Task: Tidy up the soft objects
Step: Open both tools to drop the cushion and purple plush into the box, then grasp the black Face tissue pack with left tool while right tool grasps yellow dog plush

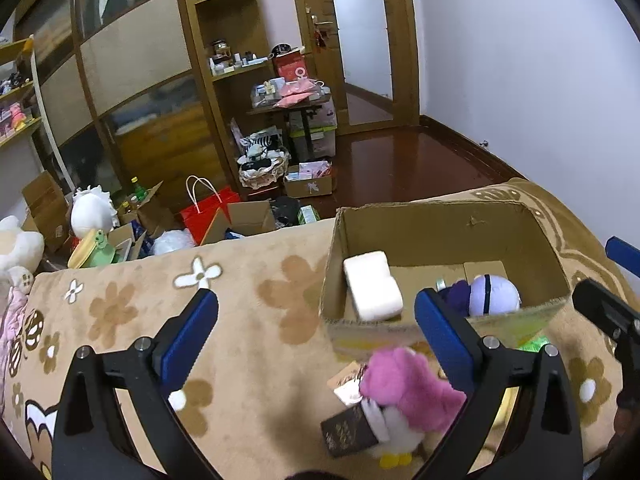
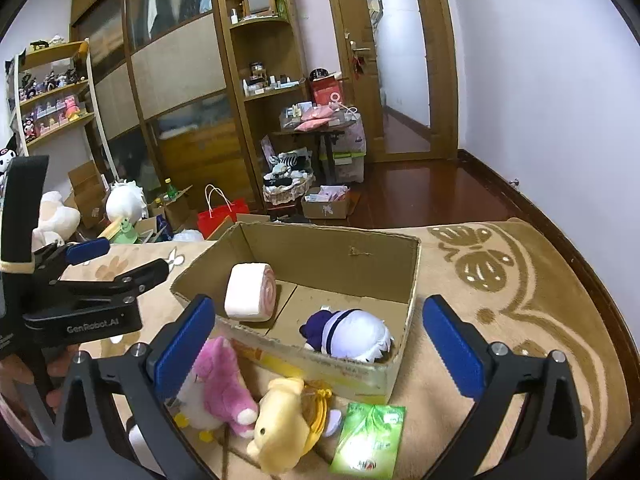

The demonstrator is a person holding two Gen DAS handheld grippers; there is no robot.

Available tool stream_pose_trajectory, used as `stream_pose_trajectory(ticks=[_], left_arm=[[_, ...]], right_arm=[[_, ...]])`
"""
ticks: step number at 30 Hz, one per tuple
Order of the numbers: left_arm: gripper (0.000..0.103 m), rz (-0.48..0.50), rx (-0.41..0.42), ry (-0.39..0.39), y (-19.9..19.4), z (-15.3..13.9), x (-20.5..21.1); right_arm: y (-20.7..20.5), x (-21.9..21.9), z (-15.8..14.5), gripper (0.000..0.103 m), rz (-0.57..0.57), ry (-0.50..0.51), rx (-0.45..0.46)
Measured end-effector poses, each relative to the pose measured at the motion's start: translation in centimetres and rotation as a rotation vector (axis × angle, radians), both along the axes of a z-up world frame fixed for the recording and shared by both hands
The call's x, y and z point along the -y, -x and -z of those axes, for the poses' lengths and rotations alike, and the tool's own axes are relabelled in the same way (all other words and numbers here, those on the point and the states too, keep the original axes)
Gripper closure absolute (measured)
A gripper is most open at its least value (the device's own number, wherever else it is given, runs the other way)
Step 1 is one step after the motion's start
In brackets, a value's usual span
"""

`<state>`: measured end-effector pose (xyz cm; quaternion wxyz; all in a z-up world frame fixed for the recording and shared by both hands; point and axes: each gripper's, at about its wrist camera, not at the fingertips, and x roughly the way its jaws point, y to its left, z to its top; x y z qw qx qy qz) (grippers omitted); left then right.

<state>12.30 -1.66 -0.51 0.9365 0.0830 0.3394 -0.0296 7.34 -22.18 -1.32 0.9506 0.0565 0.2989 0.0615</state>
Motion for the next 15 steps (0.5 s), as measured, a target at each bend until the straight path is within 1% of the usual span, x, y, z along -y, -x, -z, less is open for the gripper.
stream_pose_trajectory(ticks=[8,15], left_arm=[[0.005,-0.030,0.021,0.001,3.7,-1.8,-1.2],[0.005,-0.049,-0.004,0.008,5.4,-1.7,-2.0]], right_arm=[[2.6,0.0,-1.4,0.000,0.011,0.000,0.030],[4.4,0.0,-2.1,0.000,0.017,-0.005,0.043]])
